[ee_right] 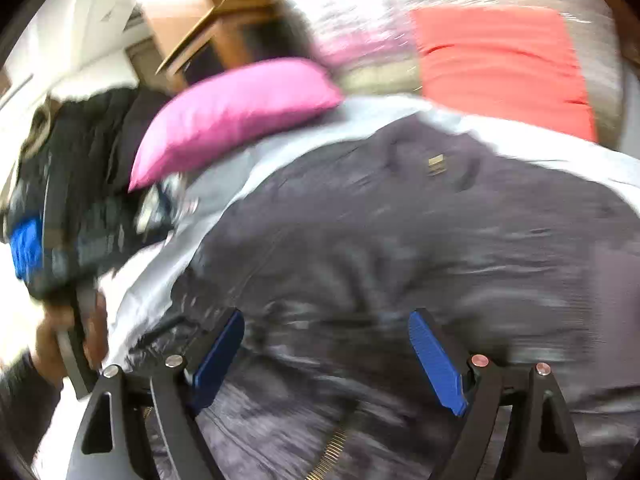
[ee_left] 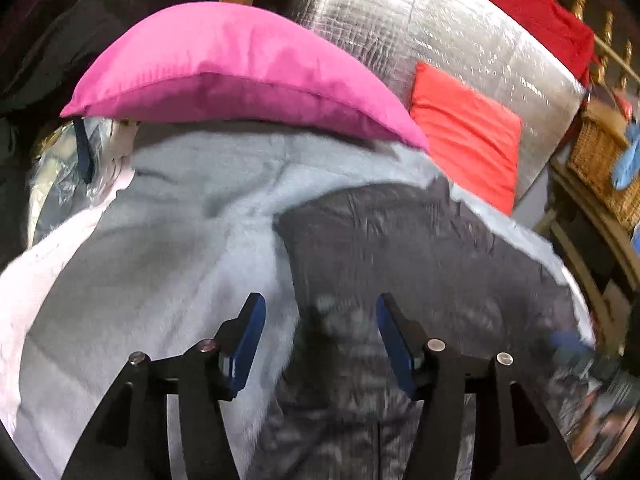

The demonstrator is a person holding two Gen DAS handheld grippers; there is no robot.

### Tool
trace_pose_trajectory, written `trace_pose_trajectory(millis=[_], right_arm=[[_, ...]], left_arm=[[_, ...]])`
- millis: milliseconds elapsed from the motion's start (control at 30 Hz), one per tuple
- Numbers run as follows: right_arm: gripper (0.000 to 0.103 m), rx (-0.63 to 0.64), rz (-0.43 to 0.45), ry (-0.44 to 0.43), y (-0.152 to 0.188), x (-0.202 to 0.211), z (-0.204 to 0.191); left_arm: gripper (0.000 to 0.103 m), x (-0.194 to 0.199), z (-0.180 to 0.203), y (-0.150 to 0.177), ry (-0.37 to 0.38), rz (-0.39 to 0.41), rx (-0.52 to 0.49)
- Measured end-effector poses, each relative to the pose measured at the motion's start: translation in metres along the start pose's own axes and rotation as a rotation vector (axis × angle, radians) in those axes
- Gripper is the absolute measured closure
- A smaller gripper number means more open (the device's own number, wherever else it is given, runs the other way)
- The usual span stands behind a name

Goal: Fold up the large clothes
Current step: 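Fold the lifted jacket side over toward the zipper with the left tool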

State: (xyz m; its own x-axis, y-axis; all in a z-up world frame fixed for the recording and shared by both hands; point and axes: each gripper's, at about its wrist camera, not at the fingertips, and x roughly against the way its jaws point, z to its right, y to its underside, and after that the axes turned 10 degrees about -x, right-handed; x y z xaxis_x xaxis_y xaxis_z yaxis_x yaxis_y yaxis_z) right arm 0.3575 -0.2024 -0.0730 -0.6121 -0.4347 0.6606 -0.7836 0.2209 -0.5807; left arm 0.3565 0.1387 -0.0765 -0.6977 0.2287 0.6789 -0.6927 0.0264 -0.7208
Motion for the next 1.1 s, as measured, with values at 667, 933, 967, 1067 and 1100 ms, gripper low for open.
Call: trace_pose_trajectory(millis=[667, 933, 967, 1067, 1100], right_arm=[[0.016, -0.251, 0.094, -0.022, 0.141, 0.212, 0.081], [0.016, -0.277, 0.154, 0.128, 0.285, 0.305, 0.082], [0.016, -0.273, 0.163, 0.133, 0.29, 0.312, 0.081], [0.016, -0.25, 0.203, 0.14, 0.298, 0.331, 0.077], [0.016, -0.251, 0.213, 0.132, 0.298, 0.336, 0.076]], left_arm=[[0.021, 0.176, -0.016, 0.142, -0.086, 0.025, 0.236], [0.021, 0.256, 0.008, 0.253, -0.142, -0.029, 0.324], [0.021, 0.261, 0.013, 0.257, -0.143, -0.031, 0.309], [0.021, 0.271, 0.027, 0.261, -0.142, -0.023, 0.273], [0.021, 0.274, 0.03, 0.262, -0.141, -0.02, 0.265]])
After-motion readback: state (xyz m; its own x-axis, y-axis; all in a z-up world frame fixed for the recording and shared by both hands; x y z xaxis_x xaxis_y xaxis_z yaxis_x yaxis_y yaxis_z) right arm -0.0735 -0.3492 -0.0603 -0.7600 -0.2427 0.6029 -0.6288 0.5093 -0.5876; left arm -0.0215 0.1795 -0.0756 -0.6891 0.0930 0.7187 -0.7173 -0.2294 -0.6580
